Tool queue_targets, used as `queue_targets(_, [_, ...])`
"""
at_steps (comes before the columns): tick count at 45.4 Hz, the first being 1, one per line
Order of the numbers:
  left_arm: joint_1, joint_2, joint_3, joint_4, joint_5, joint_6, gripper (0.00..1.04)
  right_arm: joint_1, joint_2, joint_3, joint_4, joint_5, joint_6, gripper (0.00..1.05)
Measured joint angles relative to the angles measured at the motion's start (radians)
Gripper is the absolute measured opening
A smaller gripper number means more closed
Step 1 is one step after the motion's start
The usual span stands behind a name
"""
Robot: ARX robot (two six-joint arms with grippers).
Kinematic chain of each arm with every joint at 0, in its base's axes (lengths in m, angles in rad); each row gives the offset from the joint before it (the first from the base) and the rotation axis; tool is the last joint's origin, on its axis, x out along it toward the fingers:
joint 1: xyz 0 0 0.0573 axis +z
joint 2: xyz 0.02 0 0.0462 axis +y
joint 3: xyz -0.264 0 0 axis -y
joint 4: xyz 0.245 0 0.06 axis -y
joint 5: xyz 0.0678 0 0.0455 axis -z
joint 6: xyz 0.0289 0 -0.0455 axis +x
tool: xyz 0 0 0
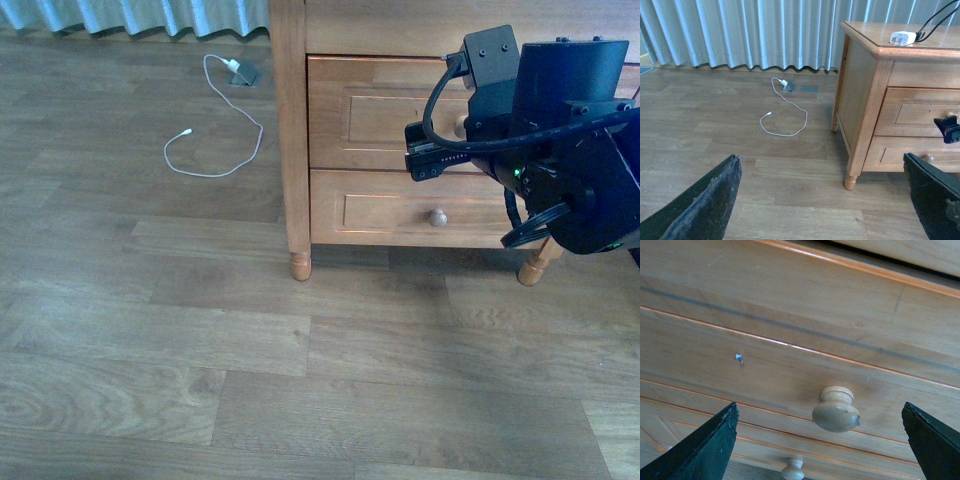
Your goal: Put charger into drawer
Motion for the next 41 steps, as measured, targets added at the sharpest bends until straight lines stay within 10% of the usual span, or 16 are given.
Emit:
queue_targets(28, [0.0, 0.0, 0.0, 0.0, 0.0, 0.0, 0.99, 0.003, 0.052, 0.06, -0.006, 0.034, 0.025, 0.96])
queue_targets(41, [0.0, 0.0, 0.0, 0.0, 0.0, 0.0, 0.99, 0.002, 0.052, 0.061, 0.002, 0.044, 0.028, 0.6])
